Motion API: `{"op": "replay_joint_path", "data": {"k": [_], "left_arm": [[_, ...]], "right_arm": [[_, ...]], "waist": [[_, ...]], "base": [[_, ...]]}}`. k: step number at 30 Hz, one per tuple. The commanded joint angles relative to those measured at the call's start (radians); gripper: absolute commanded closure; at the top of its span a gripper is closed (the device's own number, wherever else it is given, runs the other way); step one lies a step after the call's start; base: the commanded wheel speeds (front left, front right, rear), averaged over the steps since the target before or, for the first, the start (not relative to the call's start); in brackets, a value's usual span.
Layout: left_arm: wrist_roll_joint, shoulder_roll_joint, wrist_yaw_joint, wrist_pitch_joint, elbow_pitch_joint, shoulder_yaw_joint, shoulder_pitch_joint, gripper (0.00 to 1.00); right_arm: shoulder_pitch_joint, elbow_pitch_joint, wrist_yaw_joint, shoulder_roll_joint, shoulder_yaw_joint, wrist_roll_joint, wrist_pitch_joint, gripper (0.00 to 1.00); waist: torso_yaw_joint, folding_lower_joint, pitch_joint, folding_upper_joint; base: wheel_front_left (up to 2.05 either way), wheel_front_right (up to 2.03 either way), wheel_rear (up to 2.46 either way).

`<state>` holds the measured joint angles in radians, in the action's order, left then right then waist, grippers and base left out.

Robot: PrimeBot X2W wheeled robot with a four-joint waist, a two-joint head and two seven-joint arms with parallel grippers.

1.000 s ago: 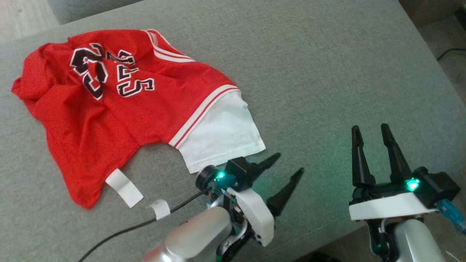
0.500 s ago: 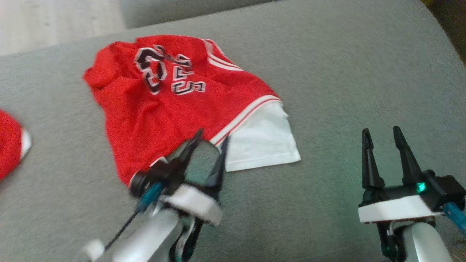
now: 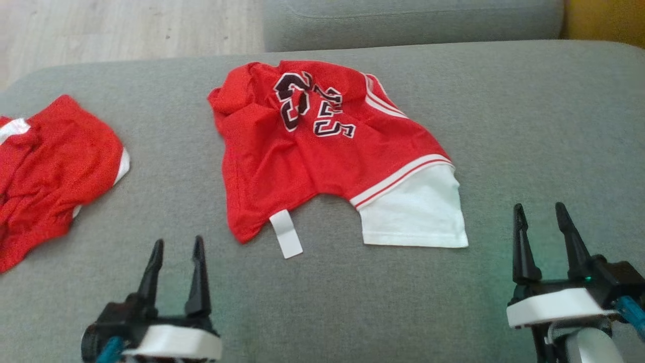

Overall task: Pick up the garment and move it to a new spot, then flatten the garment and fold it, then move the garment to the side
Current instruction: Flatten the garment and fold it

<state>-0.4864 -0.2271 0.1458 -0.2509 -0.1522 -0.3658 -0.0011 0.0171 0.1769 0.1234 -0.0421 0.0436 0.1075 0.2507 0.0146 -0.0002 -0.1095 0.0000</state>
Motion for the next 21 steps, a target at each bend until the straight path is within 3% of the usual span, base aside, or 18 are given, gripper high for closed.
{"op": "replay_joint_path", "data": {"k": [1,6,9,14,21], "left_arm": [[0.021,0.007,-0.029,-0.011,0.021,0.071,-0.016,0.00],[0.074,0.052,-0.165,-0.011,-0.014,0.221,0.029,0.00],[0.117,0.081,-0.216,-0.011,-0.033,0.289,0.041,0.00],[0.170,0.119,-0.257,-0.011,-0.052,0.339,0.042,0.00],[0.199,0.143,-0.273,-0.011,-0.105,0.341,0.035,0.00]], "right_arm": [[-0.007,-0.021,0.007,-0.008,-0.018,0.008,0.011,0.00],[0.011,0.017,0.007,-0.008,-0.020,0.032,0.011,0.00],[0.015,0.038,0.007,-0.008,-0.020,0.048,0.011,0.00],[0.012,0.055,0.007,-0.008,-0.040,0.059,0.011,0.00],[-0.008,0.043,0.007,-0.008,-0.066,0.062,0.011,0.00]], "waist": [[0.011,0.0002,0.000,0.0000],[0.014,0.0002,0.007,0.0000],[0.011,0.0002,0.014,0.0000],[0.005,0.0002,0.018,0.0000],[-0.007,0.0002,0.014,0.0000]], "base": [[0.00,0.00,0.00],[0.00,0.00,0.00],[0.00,0.00,0.00],[0.00,0.00,0.00],[0.00,0.00,0.00]]}}
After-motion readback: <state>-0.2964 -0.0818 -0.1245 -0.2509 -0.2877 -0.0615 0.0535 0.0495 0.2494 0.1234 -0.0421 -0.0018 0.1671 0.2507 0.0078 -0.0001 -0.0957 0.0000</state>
